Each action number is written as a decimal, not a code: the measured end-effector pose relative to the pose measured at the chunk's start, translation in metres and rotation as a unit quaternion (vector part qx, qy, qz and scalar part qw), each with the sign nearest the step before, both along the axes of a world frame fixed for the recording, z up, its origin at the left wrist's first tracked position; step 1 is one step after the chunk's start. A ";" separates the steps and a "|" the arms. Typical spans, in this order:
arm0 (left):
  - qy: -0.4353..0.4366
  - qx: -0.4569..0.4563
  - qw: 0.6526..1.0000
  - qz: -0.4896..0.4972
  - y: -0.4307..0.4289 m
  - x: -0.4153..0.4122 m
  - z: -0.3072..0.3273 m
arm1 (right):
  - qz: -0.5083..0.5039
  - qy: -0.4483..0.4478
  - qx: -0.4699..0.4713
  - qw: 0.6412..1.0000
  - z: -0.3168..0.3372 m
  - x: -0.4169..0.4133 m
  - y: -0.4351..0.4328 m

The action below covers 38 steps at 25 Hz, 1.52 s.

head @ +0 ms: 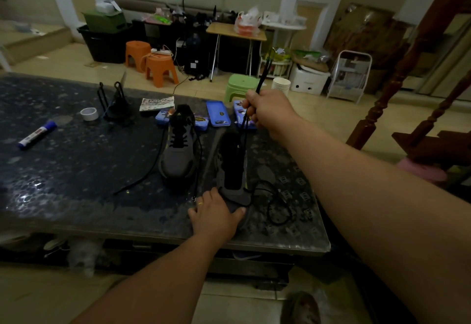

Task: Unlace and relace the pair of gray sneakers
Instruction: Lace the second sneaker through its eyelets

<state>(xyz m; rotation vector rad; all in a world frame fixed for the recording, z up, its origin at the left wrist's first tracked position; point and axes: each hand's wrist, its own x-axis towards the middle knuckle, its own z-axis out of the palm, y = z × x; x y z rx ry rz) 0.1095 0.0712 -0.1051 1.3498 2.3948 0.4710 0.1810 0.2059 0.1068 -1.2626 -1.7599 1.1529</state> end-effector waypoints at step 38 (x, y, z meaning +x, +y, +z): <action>-0.205 0.170 0.942 -0.204 0.118 -0.072 0.173 | 0.133 -0.059 -0.048 0.988 -0.159 0.025 -0.021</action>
